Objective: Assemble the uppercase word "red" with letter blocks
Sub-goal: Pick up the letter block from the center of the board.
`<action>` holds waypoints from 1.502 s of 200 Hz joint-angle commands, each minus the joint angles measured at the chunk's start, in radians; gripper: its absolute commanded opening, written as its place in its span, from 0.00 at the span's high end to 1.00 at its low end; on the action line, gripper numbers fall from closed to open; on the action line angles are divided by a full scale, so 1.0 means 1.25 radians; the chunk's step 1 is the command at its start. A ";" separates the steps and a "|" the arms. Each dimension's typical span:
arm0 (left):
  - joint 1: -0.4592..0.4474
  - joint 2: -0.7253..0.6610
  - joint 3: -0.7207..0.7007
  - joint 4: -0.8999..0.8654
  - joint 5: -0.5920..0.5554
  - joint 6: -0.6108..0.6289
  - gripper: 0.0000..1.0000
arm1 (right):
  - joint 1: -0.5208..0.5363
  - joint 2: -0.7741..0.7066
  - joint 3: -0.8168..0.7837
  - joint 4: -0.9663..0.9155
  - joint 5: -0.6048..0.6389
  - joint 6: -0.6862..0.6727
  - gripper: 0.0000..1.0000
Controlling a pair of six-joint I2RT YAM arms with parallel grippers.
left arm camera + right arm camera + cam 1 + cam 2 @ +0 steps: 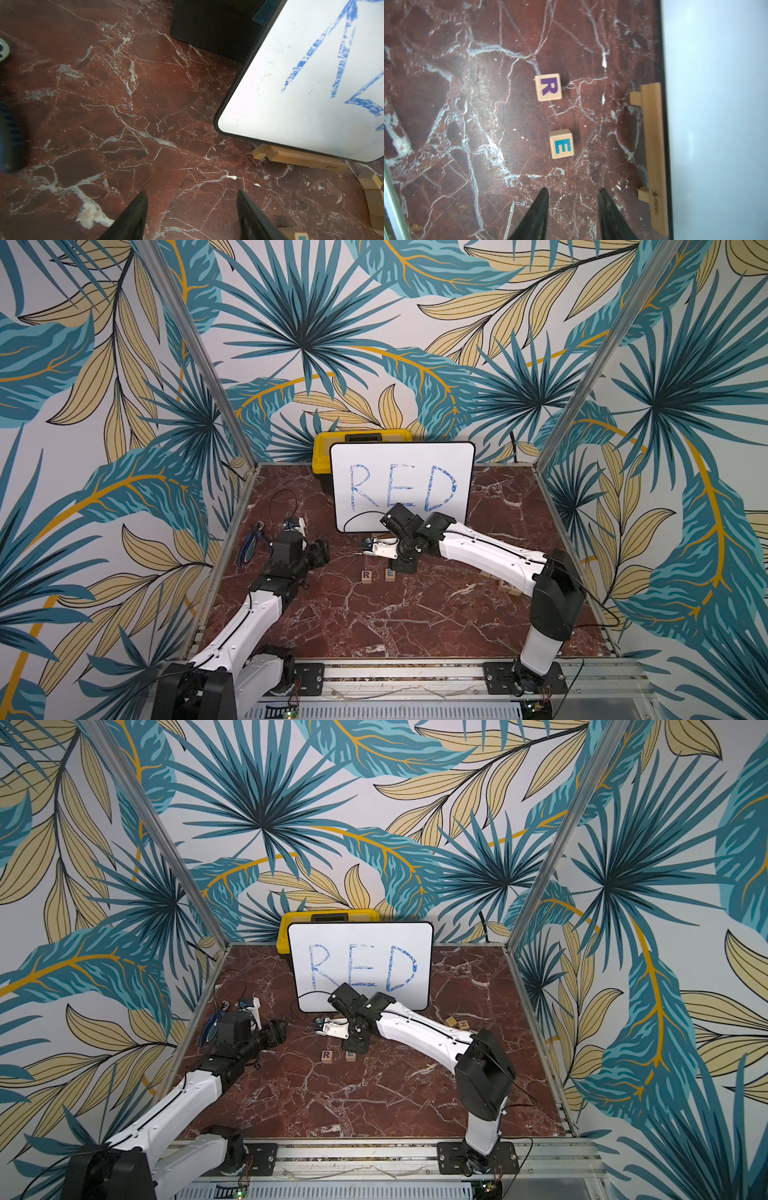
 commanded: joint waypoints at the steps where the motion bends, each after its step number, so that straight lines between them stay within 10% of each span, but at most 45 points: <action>1: 0.008 -0.038 -0.001 -0.004 0.016 0.006 0.32 | -0.015 -0.065 -0.059 0.093 0.041 0.112 0.59; 76: -0.002 -0.040 0.020 -0.002 0.046 0.026 0.32 | -0.178 -0.234 -0.193 0.108 0.076 0.518 0.54; 134: -0.118 -0.013 0.059 0.003 -0.030 0.082 0.32 | -0.278 -0.410 -0.362 0.162 0.139 0.629 0.52; 181: -0.155 0.015 0.082 0.017 -0.043 0.098 0.32 | -0.362 -0.595 -0.487 0.226 0.104 0.698 0.26; 232: -0.160 0.026 0.087 0.022 -0.040 0.098 0.32 | -0.428 -0.566 -0.471 0.117 0.143 0.727 0.01; 300: -0.159 0.049 0.089 0.039 -0.038 0.100 0.32 | -0.476 -0.522 -0.461 0.096 0.109 0.753 0.01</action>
